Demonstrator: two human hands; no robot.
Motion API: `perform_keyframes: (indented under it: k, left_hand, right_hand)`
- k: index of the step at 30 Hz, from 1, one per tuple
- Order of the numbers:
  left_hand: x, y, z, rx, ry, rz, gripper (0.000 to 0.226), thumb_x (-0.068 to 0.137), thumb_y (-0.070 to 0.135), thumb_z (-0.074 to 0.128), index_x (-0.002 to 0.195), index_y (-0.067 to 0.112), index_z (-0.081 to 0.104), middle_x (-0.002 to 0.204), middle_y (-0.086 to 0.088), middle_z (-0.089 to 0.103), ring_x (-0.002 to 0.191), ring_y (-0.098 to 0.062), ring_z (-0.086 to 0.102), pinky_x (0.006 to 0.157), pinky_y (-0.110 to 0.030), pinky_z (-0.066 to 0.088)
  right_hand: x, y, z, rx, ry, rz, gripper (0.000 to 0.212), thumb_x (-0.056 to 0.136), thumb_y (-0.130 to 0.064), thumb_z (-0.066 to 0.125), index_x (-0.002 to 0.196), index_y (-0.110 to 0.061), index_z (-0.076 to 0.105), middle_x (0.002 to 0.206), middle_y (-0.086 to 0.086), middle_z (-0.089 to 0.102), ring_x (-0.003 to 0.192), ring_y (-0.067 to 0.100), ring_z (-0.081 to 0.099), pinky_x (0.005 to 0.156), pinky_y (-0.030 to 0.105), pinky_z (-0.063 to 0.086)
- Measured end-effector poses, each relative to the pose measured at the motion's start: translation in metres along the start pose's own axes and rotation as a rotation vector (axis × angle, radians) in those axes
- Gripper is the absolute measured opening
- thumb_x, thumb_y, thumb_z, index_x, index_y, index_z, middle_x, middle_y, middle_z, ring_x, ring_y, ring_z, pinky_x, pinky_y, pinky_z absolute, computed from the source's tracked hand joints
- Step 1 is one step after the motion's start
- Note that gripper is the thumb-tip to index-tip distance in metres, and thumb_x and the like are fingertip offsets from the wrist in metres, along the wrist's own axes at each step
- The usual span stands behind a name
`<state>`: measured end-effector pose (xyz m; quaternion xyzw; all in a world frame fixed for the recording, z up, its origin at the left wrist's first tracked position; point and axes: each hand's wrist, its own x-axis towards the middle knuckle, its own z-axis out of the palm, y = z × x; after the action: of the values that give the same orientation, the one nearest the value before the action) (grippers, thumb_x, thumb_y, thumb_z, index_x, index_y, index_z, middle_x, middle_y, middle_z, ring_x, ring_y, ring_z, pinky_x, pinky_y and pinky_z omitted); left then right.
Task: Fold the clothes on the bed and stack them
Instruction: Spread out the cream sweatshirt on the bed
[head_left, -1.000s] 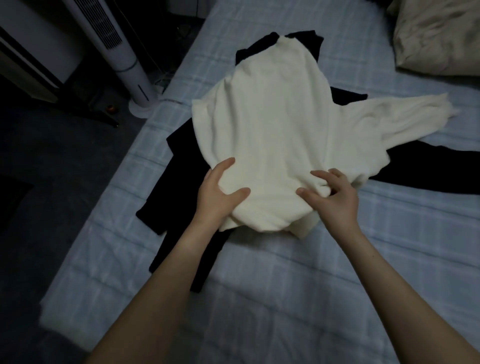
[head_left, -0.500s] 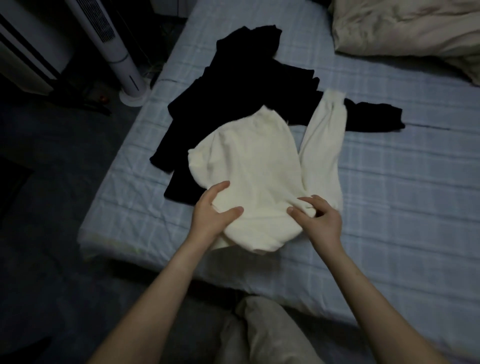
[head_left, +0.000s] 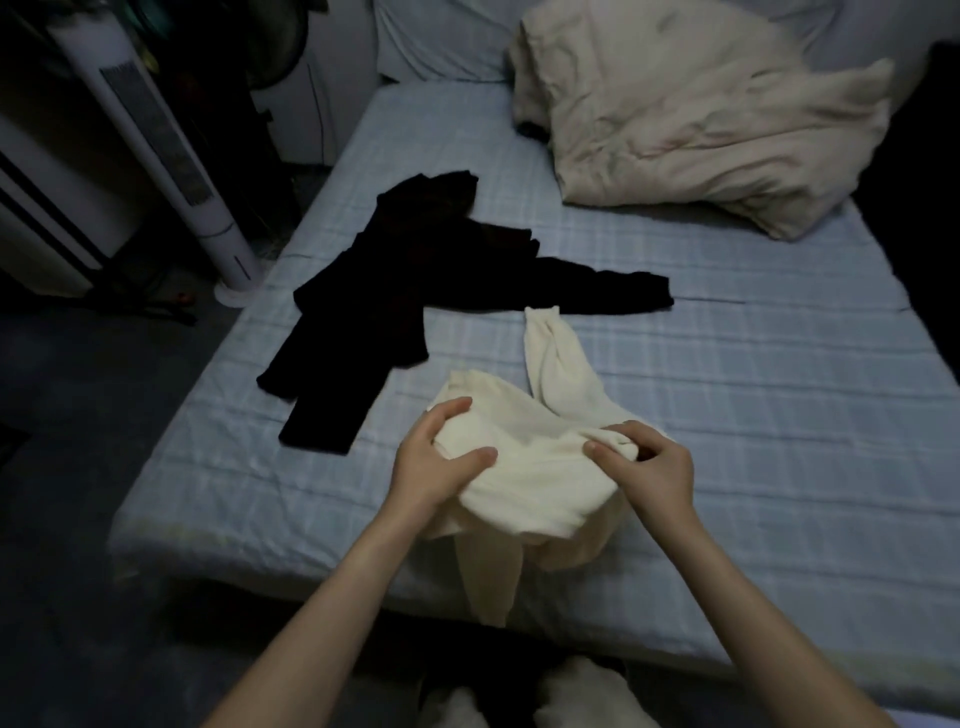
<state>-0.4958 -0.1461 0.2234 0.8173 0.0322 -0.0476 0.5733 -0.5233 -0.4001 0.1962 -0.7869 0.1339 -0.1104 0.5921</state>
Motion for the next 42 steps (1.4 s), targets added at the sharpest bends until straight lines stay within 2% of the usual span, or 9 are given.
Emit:
perform_keyframes:
  k: [3, 9, 15, 22, 25, 29, 31, 35, 42]
  left_hand:
    - [0.007, 0.022, 0.048, 0.023, 0.021, 0.043, 0.057, 0.068, 0.021, 0.087, 0.118, 0.034, 0.064, 0.117, 0.025, 0.058, 0.102, 0.024, 0.049, 0.079, 0.003, 0.037]
    - [0.032, 0.079, 0.153, -0.008, 0.074, 0.039, 0.057, 0.069, 0.019, 0.086, 0.12, 0.033, 0.064, 0.12, 0.016, 0.061, 0.101, 0.016, 0.054, 0.078, -0.001, 0.042]
    - [0.065, 0.136, 0.24, -0.091, 0.069, 0.04, 0.058, 0.07, 0.019, 0.086, 0.122, 0.028, 0.064, 0.126, 0.008, 0.061, 0.113, -0.009, 0.058, 0.099, -0.033, 0.05]
    - [0.069, 0.118, 0.354, -0.154, 0.057, -0.07, 0.063, 0.072, 0.014, 0.084, 0.129, 0.022, 0.059, 0.131, 0.005, 0.058, 0.122, -0.013, 0.054, 0.105, -0.035, 0.045]
    - [0.048, 0.069, 0.4, -0.074, -0.103, -0.236, 0.07, 0.077, 0.015, 0.081, 0.139, 0.019, 0.049, 0.142, -0.001, 0.049, 0.132, -0.018, 0.044, 0.11, -0.028, 0.036]
    - [0.046, 0.012, 0.418, 0.187, -0.656, -0.467, 0.081, 0.086, 0.031, 0.073, 0.153, 0.023, 0.029, 0.153, -0.006, 0.038, 0.137, -0.023, 0.04, 0.111, -0.032, 0.037]
    - [0.065, -0.002, 0.412, 0.378, -0.753, -0.372, 0.078, 0.085, 0.043, 0.07, 0.151, 0.032, 0.03, 0.149, -0.003, 0.045, 0.13, -0.021, 0.048, 0.105, -0.035, 0.042]
    - [0.13, -0.014, 0.403, 0.417, -0.476, -0.061, 0.063, 0.084, 0.045, 0.069, 0.141, 0.034, 0.044, 0.124, -0.001, 0.061, 0.101, -0.014, 0.061, 0.083, -0.026, 0.047]
    - [0.249, -0.064, 0.441, 0.508, -0.363, 0.239, 0.051, 0.09, 0.026, 0.067, 0.137, 0.017, 0.053, 0.134, -0.004, 0.055, 0.124, -0.021, 0.048, 0.101, -0.021, 0.031]
  right_hand:
    - [0.027, 0.012, -0.043, 0.0, 0.013, 0.016, 0.017, 0.069, -0.014, 0.089, 0.077, -0.021, 0.076, 0.077, -0.009, 0.075, 0.073, 0.005, 0.068, 0.066, 0.014, 0.049]
    - [0.1, 0.024, -0.142, -0.012, -0.025, 0.052, 0.018, 0.07, -0.014, 0.089, 0.077, -0.023, 0.075, 0.072, -0.01, 0.073, 0.069, 0.002, 0.067, 0.065, 0.021, 0.055]
    - [0.177, 0.016, -0.229, -0.034, -0.014, -0.006, 0.019, 0.069, -0.014, 0.089, 0.081, -0.02, 0.075, 0.07, -0.015, 0.072, 0.065, -0.004, 0.066, 0.061, 0.012, 0.05]
    - [0.209, 0.072, -0.309, -0.193, -0.027, -0.013, 0.021, 0.065, -0.031, 0.088, 0.082, -0.035, 0.076, 0.087, -0.015, 0.074, 0.08, 0.004, 0.068, 0.069, 0.016, 0.051]
    - [0.199, 0.14, -0.32, -0.329, -0.086, 0.106, 0.025, 0.066, -0.023, 0.089, 0.087, -0.025, 0.076, 0.089, -0.009, 0.072, 0.089, 0.014, 0.069, 0.074, 0.02, 0.05]
    - [0.184, 0.208, -0.329, -0.66, -0.272, 0.382, 0.045, 0.071, -0.021, 0.087, 0.113, -0.012, 0.072, 0.117, 0.007, 0.063, 0.11, 0.028, 0.061, 0.089, 0.029, 0.044]
    - [0.184, 0.221, -0.331, -0.786, -0.332, 0.485, 0.064, 0.076, -0.032, 0.084, 0.133, -0.017, 0.06, 0.145, 0.011, 0.044, 0.126, 0.034, 0.05, 0.104, 0.04, 0.042]
    - [0.197, 0.235, -0.31, -0.899, -0.232, 0.315, 0.071, 0.08, -0.043, 0.077, 0.143, -0.026, 0.05, 0.159, 0.004, 0.031, 0.139, 0.036, 0.034, 0.111, 0.052, 0.033]
    - [0.279, 0.276, -0.24, -0.774, -0.292, 0.048, 0.067, 0.09, -0.037, 0.069, 0.149, -0.023, 0.042, 0.16, 0.006, 0.031, 0.147, 0.029, 0.026, 0.12, 0.046, 0.02]
